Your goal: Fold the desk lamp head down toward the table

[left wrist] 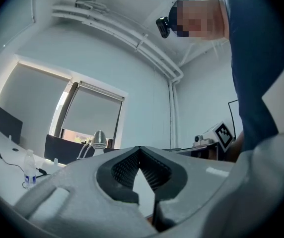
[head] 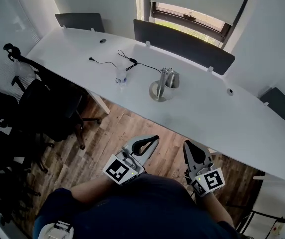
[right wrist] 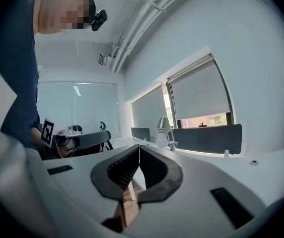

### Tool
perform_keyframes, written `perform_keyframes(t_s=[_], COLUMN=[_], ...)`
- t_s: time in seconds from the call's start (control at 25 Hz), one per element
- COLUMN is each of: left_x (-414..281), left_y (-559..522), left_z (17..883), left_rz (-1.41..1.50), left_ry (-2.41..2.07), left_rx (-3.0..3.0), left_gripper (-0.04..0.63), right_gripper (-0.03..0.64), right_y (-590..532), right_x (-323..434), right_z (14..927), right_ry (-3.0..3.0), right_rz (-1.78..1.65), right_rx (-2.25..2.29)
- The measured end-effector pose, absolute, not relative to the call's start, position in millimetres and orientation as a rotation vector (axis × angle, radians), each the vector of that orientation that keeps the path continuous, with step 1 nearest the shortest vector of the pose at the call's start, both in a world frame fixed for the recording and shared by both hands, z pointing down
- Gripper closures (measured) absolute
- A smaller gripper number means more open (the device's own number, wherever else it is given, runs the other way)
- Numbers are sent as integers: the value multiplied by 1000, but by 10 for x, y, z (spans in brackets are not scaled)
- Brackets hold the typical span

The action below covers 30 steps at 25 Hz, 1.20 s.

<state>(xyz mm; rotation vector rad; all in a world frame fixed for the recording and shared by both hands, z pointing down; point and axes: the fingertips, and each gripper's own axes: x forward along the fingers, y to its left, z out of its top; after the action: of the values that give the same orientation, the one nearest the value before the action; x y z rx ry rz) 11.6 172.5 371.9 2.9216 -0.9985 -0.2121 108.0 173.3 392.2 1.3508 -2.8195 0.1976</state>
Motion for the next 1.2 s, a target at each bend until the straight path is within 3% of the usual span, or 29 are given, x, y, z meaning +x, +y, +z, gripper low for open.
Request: perform_keyframes(t_s=[0.64, 1.2], left_x=[-26, 197], left_y=[-569, -1334], left_z=[4015, 4791], left_rz=[-65, 196], left_ry=[-762, -970], left_rx=[3037, 2961], left_gripper=[589, 589], right_gripper=[607, 606], right_y=[-486, -1192], right_x=[1185, 1256], right_z=[3502, 3791], right_ry=[-2613, -2718], right_rz=[163, 392], right_rx=[1595, 1155])
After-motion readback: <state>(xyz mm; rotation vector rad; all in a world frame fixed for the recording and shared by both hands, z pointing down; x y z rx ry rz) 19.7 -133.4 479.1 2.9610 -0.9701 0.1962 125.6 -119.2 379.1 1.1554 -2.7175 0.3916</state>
